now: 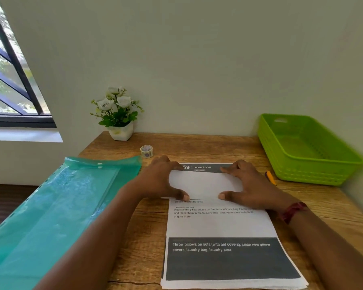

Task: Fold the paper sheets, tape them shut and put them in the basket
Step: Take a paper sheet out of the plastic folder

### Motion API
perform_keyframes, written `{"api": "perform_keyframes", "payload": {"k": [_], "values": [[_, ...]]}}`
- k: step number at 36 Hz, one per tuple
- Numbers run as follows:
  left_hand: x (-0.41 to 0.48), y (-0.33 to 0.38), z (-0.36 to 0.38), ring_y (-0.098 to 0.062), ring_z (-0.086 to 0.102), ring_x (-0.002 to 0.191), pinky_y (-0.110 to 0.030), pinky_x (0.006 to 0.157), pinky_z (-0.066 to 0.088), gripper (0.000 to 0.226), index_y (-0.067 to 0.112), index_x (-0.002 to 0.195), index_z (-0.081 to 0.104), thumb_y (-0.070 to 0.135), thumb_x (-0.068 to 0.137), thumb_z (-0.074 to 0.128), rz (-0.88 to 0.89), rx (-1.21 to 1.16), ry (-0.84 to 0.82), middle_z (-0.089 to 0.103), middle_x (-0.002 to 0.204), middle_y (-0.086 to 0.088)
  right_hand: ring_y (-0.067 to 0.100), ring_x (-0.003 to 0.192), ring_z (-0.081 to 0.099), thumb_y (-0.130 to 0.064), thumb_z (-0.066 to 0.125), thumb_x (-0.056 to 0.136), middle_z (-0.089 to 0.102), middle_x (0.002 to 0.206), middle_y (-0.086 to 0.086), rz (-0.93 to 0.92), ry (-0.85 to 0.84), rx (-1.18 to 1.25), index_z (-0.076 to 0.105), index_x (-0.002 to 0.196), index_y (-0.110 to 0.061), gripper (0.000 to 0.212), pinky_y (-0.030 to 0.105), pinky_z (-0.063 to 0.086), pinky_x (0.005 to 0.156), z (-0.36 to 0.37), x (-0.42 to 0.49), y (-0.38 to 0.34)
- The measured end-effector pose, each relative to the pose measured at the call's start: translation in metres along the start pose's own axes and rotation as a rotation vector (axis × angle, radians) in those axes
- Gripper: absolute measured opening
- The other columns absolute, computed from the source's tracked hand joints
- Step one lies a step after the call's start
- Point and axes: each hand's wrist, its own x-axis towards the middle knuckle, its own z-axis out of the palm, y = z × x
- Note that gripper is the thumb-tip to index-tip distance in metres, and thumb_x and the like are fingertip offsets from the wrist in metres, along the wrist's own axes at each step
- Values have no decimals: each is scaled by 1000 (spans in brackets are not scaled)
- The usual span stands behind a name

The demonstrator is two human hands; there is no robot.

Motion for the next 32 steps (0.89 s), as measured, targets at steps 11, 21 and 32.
{"api": "perform_keyframes", "payload": {"k": [11, 21, 32], "values": [[6, 2, 4, -10, 56, 93, -29, 78, 48, 42, 25, 110, 68, 59, 91, 55, 26, -91, 185, 64, 102, 7, -3, 85, 49, -38, 71, 85, 44, 90, -18, -39, 227, 73, 70, 113, -23, 32, 22, 38, 72, 8, 5, 3], [8, -2, 9, -13, 53, 98, -34, 84, 50, 39, 23, 114, 69, 52, 97, 50, 68, 9, 200, 58, 106, 3, 1, 82, 51, -33, 69, 89, 49, 81, -21, -126, 252, 3, 73, 96, -29, 9, 25, 40, 67, 10, 4, 9], [5, 0, -9, -15, 59, 97, -36, 85, 51, 32, 16, 110, 71, 40, 97, 54, 45, -143, 347, 63, 105, 1, 6, 81, 54, -42, 55, 91, 55, 85, -16, -273, 342, 24, 73, 99, -23, 27, 25, 44, 67, 0, 8, -33]]}}
